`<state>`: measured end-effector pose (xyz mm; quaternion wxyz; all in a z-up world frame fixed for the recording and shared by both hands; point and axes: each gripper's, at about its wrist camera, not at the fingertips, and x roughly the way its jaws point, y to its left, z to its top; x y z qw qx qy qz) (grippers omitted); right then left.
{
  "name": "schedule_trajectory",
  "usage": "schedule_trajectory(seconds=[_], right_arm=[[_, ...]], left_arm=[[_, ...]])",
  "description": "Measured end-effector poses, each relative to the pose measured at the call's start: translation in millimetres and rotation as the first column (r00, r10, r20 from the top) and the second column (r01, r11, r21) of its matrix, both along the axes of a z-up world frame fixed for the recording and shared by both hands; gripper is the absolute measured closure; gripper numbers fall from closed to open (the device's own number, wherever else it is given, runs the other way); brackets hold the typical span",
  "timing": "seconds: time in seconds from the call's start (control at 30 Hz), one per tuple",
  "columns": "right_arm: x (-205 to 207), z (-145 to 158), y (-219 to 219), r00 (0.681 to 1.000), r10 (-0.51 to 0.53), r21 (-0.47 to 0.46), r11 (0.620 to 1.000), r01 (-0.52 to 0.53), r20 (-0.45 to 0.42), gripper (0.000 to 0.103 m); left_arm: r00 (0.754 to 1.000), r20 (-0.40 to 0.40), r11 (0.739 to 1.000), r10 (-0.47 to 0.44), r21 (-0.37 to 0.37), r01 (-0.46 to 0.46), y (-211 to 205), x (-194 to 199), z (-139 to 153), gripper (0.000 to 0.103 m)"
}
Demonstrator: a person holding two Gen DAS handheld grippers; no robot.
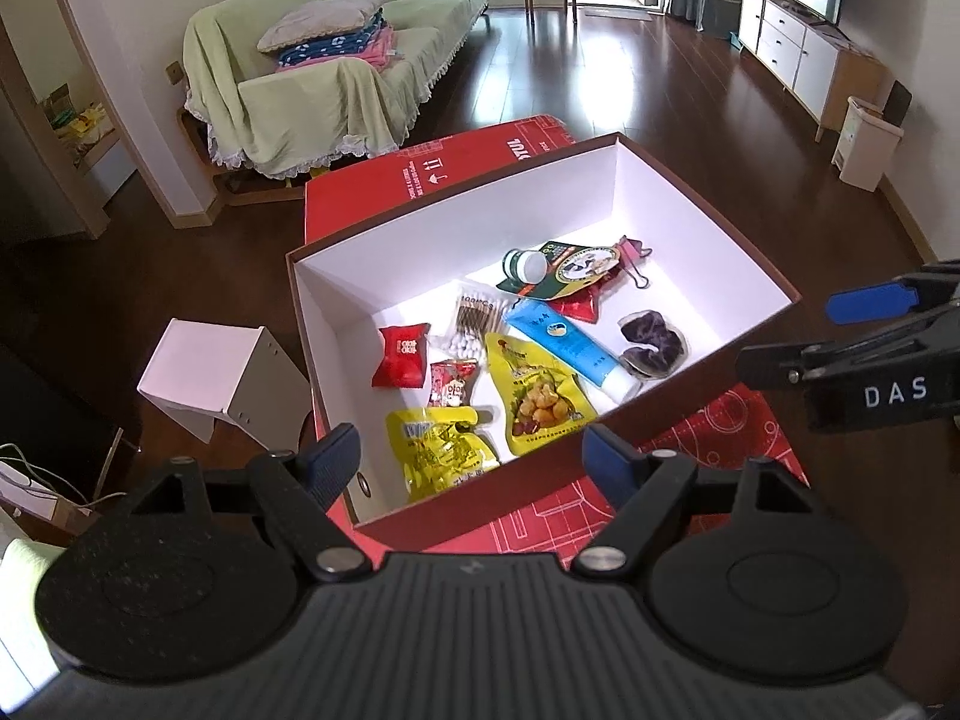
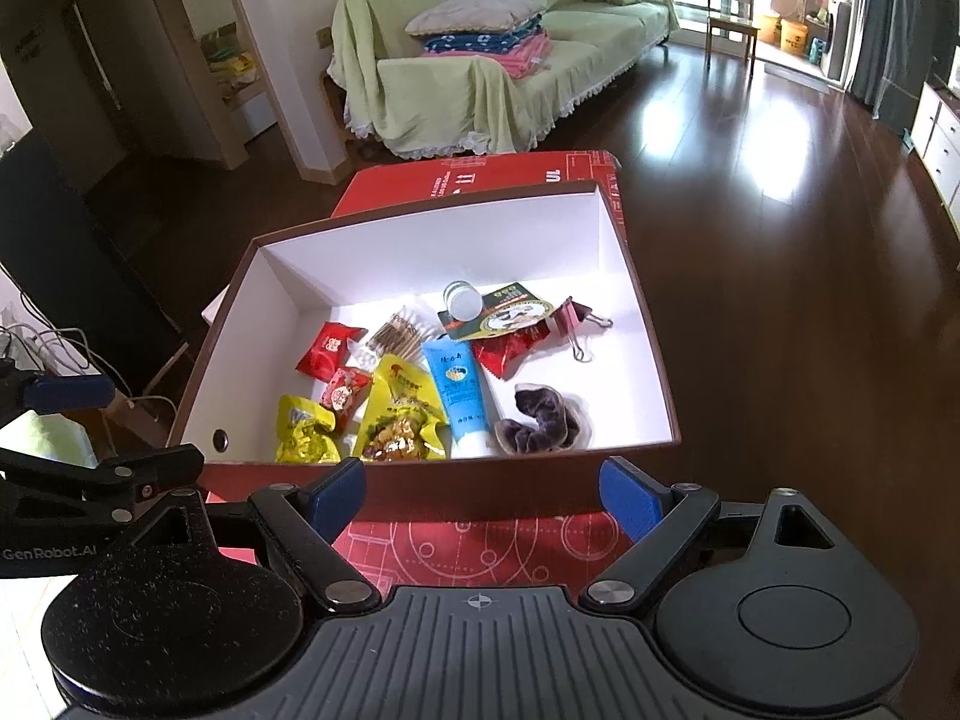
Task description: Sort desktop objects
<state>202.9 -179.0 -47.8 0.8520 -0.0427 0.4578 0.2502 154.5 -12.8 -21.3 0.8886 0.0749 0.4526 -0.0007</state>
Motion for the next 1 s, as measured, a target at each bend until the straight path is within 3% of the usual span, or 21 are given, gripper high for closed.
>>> schedule_trajectory(seconds=[1.0], right_arm=[[-82,20,-14,0.997,-0.062,0.014,0.998,0.062,0.037,0.015]], left_arm=[[0.993,0.085,0.996,-0.077,0.053,0.072,-9,-73,20,0.024]])
